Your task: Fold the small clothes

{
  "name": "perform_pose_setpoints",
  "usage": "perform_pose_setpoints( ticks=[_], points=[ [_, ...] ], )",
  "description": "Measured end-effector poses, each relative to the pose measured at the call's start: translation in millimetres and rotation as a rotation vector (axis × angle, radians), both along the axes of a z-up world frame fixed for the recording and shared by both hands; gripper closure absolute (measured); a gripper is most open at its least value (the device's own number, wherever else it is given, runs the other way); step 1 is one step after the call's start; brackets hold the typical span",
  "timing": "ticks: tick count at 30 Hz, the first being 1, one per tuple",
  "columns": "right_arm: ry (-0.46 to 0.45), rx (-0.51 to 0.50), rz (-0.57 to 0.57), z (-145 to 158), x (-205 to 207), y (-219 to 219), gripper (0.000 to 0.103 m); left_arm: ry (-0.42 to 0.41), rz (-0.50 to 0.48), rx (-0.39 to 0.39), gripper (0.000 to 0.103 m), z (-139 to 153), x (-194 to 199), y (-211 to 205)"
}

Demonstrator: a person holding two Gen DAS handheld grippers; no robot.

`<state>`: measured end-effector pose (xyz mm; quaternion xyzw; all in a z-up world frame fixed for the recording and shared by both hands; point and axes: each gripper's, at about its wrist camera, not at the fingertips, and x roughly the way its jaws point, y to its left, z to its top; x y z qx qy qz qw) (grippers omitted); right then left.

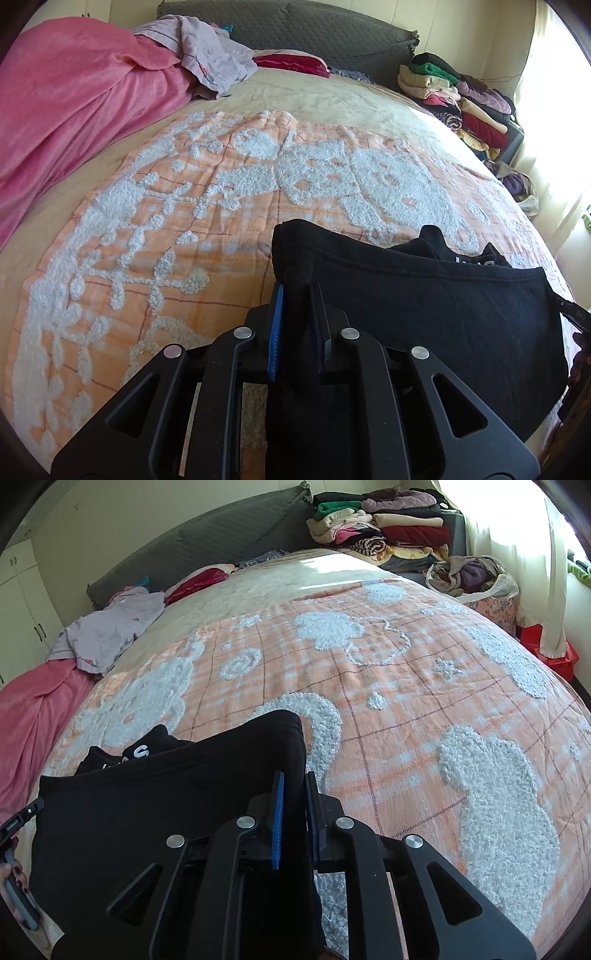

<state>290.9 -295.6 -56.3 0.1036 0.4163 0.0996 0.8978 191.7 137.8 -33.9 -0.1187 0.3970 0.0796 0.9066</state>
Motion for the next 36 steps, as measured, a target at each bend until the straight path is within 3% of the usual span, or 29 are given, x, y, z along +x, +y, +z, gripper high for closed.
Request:
perform_pose_setpoints(
  ticks=[3, 6, 17, 27, 36],
  points=[
    [0.008, 0.01, -0.008, 0.1, -5.0, -2.5, 0.084, 0.0, 0.001, -0.002, 0.095, 2.2, -3.3, -0.9],
    [0.008, 0.008, -0.013, 2.7, -12.4, -4.5, 0.072, -0.001, 0.003, -0.002, 0.086, 4.7, -7.2, -1.2],
    [-0.067, 0.003, 0.002, 33.9, -54.8, -4.4, 0.046, -0.022, -0.007, -0.008, 0.063, 22.5, -30.4, -9.0],
    [-0.107, -0.067, 0.083, 47.7, -90.9, 22.6, 0.042, -0.058, -0.056, -0.014, 0.054, 45.6, -61.6, -34.8],
    [-0.095, -0.127, 0.19, 40.8, -109.5, 59.6, 0.042, 0.013, -0.168, 0.026, 0.047, 30.3, -64.3, -82.3]
  ],
)
